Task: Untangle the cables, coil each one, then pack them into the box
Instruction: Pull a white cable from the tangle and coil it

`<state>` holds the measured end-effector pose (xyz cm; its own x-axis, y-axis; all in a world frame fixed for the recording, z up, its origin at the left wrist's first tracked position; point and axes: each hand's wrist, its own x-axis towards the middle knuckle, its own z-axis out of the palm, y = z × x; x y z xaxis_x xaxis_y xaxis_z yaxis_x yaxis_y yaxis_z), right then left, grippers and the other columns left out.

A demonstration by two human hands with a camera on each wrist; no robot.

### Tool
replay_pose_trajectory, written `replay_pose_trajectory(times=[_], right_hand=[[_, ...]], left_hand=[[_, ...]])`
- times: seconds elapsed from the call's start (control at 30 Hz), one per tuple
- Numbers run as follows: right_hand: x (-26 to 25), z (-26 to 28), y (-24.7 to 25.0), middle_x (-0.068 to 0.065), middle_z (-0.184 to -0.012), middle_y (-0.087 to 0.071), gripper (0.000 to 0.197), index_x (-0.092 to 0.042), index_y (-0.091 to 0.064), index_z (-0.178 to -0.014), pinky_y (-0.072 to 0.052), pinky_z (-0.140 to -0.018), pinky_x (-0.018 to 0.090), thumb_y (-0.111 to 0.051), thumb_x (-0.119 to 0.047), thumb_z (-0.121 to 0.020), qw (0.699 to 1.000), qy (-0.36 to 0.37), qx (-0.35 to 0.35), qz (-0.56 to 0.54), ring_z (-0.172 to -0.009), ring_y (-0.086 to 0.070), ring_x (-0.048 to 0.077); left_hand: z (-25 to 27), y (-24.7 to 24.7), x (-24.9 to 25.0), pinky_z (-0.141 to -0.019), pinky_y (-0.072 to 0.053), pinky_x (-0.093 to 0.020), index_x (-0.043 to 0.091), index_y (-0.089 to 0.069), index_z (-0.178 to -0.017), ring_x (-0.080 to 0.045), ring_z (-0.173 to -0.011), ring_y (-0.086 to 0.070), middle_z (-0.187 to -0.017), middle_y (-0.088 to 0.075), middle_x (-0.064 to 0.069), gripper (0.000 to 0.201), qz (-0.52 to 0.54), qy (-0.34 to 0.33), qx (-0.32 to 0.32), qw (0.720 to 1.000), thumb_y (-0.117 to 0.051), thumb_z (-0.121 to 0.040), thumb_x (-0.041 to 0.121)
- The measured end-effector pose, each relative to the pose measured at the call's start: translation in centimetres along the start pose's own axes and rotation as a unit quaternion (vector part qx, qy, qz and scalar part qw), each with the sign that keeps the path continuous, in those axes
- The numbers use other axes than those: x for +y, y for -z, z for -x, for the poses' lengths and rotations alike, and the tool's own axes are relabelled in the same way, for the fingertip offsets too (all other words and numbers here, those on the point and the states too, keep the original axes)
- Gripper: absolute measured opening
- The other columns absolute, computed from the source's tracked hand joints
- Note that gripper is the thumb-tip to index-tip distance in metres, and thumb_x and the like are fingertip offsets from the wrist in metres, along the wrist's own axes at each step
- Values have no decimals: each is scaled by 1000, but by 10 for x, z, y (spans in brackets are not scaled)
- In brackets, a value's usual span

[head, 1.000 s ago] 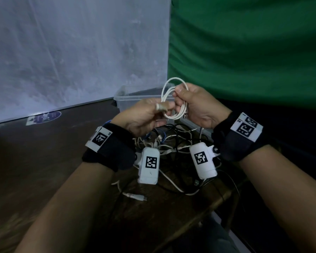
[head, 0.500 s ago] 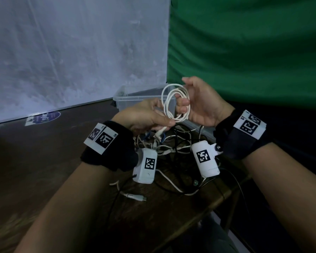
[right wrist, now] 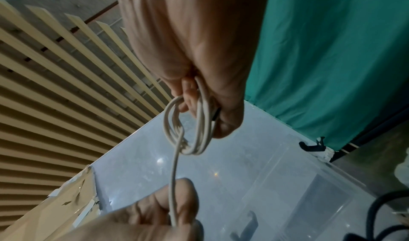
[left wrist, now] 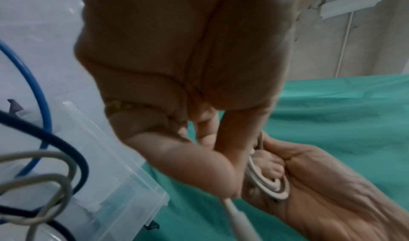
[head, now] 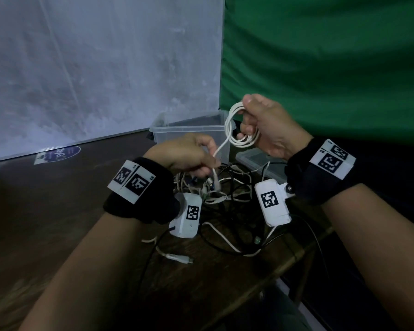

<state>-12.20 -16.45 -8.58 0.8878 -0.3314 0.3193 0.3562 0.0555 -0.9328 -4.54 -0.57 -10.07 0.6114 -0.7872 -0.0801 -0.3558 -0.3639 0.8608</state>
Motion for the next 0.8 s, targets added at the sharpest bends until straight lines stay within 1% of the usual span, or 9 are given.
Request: replay_pose_trajectory(times=[0.07,0.13,0.2,0.3,0.4,0.53,0.6,0.67,0.8], right_hand=[[-2,0,3,-8,-45,-32,28,-13,-48,-79,-42,-50,26,-37,-22,-103,1000,-1,-1,1,-42,-31,9],[0,2,5,-8,-45,-32,27,-11,-48,-80,-43,-49,25,-38,-23,-102,1000,-7,-6,18,-42,-31,8],[3,4,6,-8,-45,-33,25,-11,-48,-81,-41,-48,25,-41,-22,-101,999,-13,-12,45,-43,-31,8],[10,7,4,-10,-45,-34,24,-12,-47,-81,-39,-47,23,-39,-22,-102,997,-14,-25,72,-42,-30,6],[11,8,3,-10,-48,-33,25,-13,-46,-81,-39,-46,21,-37,-23,-102,997,-13,-41,66,-42,-30,5],[7,8,1,-2,-64,-39,25,-14,-47,-80,-43,-48,21,-39,-24,-102,996,-14,-60,64,-43,-34,4],[4,8,1,0,-71,-45,24,-14,-48,-82,-47,-49,22,-39,-23,-102,997,-22,-72,27,-44,-38,6],[2,9,1,0,-76,-49,23,-12,-49,-84,-52,-51,24,-38,-21,-102,996,-33,-84,-11,-47,-44,7],[2,9,4,0,-77,-54,22,-11,-51,-86,-55,-54,27,-38,-20,-101,994,-35,-77,-67,-54,-49,9]], left_hand=[[-2,4,0,-42,-51,-17,11,-49,-71,-8,-42,-57,-52,-59,-7,24,64,-9,60,996,-61,-85,-4],[-2,10,0,-44,-53,-19,10,-47,-70,-11,-45,-61,-58,-60,-12,26,116,-35,121,985,-60,-86,-5],[-2,15,2,-48,-55,-20,10,-46,-69,-11,-47,-63,-58,-60,-12,27,147,-73,183,969,-59,-87,-5],[-3,18,6,-53,-56,-23,11,-43,-70,-9,-46,-62,-53,-59,-7,29,162,-130,256,944,-57,-88,-6],[-4,21,7,-58,-57,-26,12,-42,-70,-8,-48,-61,-62,-54,-11,30,142,-162,301,929,-56,-87,-7],[-6,19,4,-59,-58,-24,13,-41,-69,-9,-51,-63,-65,-57,-12,31,141,-174,323,919,-55,-87,-7],[-5,15,7,-58,-58,-22,12,-40,-70,-11,-53,-66,-67,-60,-14,30,200,-176,313,912,-55,-88,-8],[-5,10,11,-57,-57,-20,11,-39,-72,-13,-56,-68,-70,-62,-16,29,285,-177,286,898,-54,-89,-9],[-5,1,14,-58,-57,-19,8,-41,-75,-15,-60,-70,-77,-63,-19,25,382,-159,231,880,-53,-89,-9]])
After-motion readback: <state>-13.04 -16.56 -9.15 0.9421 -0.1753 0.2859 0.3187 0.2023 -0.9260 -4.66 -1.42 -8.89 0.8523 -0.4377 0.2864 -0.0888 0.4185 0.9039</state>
